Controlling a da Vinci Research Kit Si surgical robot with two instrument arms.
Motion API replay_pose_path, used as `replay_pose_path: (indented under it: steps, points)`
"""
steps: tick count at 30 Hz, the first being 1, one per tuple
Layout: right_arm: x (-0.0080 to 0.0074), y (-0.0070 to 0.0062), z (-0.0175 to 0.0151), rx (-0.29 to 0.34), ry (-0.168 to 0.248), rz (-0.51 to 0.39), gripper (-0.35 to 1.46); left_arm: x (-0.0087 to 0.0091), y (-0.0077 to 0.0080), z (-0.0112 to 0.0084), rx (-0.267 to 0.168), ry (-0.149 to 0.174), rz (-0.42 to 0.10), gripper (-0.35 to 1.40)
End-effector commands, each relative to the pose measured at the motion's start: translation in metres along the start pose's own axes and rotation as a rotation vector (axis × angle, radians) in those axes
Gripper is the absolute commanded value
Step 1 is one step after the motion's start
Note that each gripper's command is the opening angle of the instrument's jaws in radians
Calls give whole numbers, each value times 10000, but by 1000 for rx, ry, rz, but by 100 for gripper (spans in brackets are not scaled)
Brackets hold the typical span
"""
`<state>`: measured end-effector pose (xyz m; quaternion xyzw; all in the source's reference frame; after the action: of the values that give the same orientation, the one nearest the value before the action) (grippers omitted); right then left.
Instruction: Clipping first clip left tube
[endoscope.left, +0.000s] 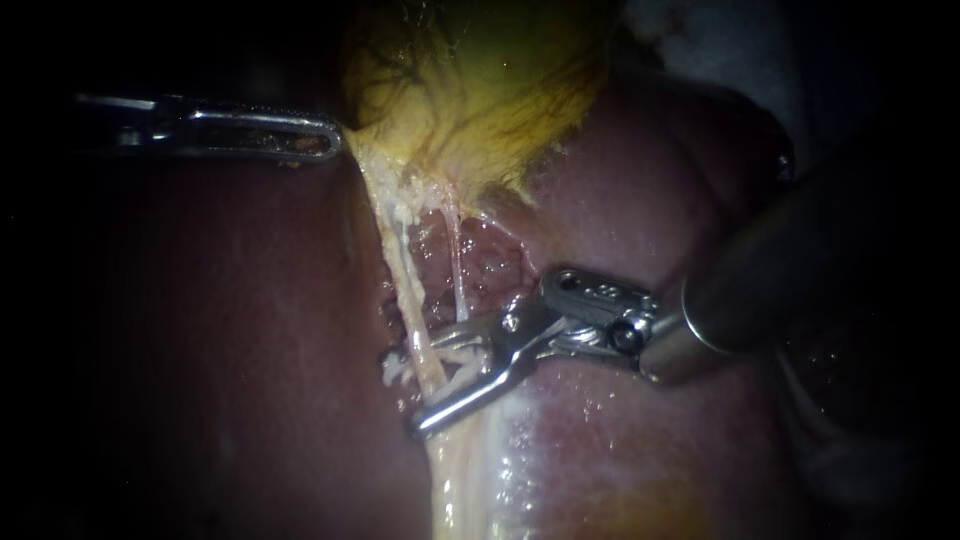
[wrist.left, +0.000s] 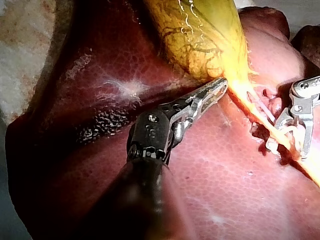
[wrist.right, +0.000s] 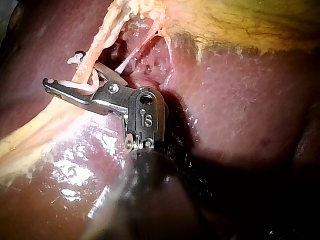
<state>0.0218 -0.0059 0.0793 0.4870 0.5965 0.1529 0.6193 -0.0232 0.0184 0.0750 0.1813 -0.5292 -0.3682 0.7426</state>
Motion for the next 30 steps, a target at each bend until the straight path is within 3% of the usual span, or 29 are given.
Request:
replay_pose_path:
  steps: [1,7,11,16,20,24,30]
  points:
    - [0,-4,1,12,-8,0,49,0,0,0,0,0,0,-35]
    - [-1,-20,11,58,-43,0,45,0,0,0,0,0,0,-35]
    - [0,-23,14,56,-55,0,36,0,0,-1,0,0,0,-35]
    - [12,-22,9,48,-44,6,-6,0,0,-1,0,0,0,-35]
    - [19,-23,6,48,-43,63,-35,0,0,-1,0,0,0,-35]
    - [18,-21,6,45,-47,98,-35,0,0,-1,0,0,0,-35]
    - [17,-22,5,24,-86,98,-35,0,0,-1,0,0,0,-35]
